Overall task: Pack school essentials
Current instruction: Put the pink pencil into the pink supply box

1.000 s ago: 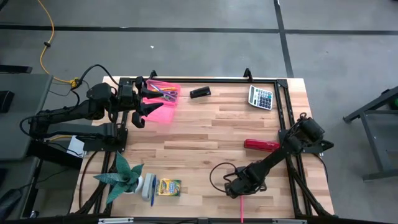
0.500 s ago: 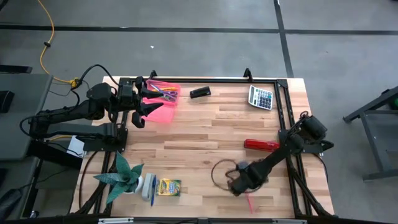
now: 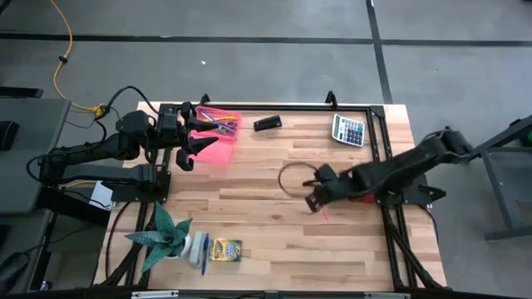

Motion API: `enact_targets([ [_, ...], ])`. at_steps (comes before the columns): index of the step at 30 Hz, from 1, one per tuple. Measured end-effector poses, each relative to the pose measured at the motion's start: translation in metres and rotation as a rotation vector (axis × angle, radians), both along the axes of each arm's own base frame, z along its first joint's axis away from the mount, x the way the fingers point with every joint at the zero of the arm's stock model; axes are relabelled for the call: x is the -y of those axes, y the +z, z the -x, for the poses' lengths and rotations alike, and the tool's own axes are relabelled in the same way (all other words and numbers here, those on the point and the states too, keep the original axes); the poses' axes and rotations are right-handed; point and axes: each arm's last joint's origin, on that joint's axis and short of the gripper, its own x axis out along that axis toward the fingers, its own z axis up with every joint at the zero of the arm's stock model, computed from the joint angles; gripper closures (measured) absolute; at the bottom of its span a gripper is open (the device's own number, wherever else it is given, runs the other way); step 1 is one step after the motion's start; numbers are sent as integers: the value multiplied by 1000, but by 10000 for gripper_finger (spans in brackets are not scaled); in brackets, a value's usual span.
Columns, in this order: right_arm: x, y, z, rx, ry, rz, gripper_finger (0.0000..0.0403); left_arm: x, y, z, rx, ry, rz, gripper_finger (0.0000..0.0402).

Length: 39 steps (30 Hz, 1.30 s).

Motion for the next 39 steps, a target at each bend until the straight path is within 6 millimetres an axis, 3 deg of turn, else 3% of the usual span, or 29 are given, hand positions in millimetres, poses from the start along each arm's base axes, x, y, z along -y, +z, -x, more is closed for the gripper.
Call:
enact_targets([
  [6,37,-23,-13,334,151,25,403,-1,-1,0,-4,41,9,237],
  [11,68,-21,-28,553,224,111,403,-3,-5,-1,-19,80,21,237],
  [14,85,-9,-36,596,278,189,403,-4,-12,-2,-37,95,52,237],
  [21,117,45,-49,741,418,332,403,-6,-22,-8,-88,101,98,237],
  [29,121,89,-54,855,539,476,403,-11,-32,-22,-125,93,217,237],
  [39,118,94,-55,867,548,480,403,-12,-38,-32,-147,29,248,237],
])
